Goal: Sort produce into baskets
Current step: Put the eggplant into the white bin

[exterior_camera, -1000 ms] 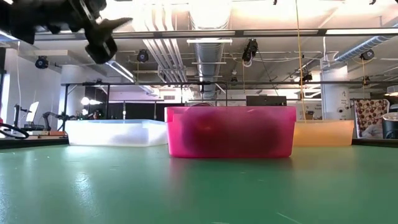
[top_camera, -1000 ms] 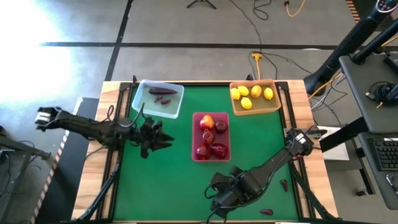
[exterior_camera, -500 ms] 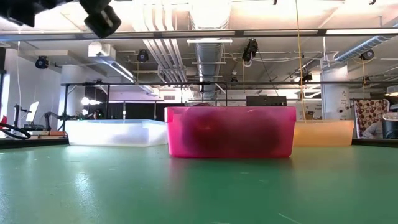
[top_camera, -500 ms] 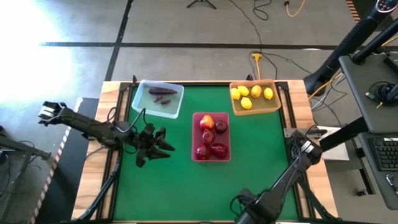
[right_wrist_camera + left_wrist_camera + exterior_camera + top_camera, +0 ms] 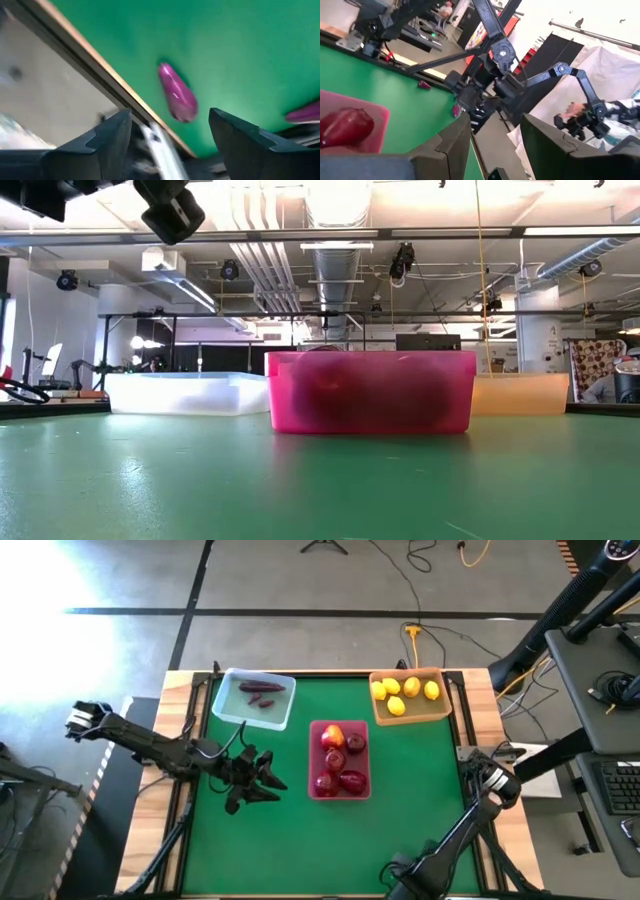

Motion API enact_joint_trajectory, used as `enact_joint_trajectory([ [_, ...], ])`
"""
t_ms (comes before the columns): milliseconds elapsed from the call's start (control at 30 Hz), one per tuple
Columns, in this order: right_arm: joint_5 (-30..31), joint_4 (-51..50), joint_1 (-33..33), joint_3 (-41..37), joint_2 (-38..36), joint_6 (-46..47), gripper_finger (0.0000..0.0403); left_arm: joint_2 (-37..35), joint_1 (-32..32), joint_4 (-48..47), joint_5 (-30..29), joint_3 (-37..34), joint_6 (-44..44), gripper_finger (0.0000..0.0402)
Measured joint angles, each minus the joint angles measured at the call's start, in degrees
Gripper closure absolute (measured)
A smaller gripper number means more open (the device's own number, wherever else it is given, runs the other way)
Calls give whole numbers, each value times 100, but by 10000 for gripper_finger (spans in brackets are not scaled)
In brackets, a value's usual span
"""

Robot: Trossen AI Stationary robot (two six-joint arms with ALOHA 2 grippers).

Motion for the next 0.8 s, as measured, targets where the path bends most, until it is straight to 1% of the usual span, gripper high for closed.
enact_joint_trajectory([
  [67,-154,-29,77,-112,0,-453,147,64,-30,21,9,1,-53,245],
  [233,-117,78,285,-246,-4,-1102,150,134,-105,12,11,0,-193,245],
  [333,142,90,369,-341,-4,-1153,158,133,-163,73,-11,12,-168,245],
  [400,250,159,410,-395,-4,-1300,165,128,-193,282,-67,48,-190,247],
  [467,332,271,432,-439,-4,-1472,174,83,-205,454,-148,149,-202,251],
  [567,480,509,458,-469,-4,-1688,185,-3,-205,456,-165,334,-84,259],
  [733,539,573,495,-657,-4,-1662,206,-245,-224,243,-163,644,19,273],
  [800,537,636,495,-718,-4,-1524,216,-389,-227,-275,-231,771,159,279],
])
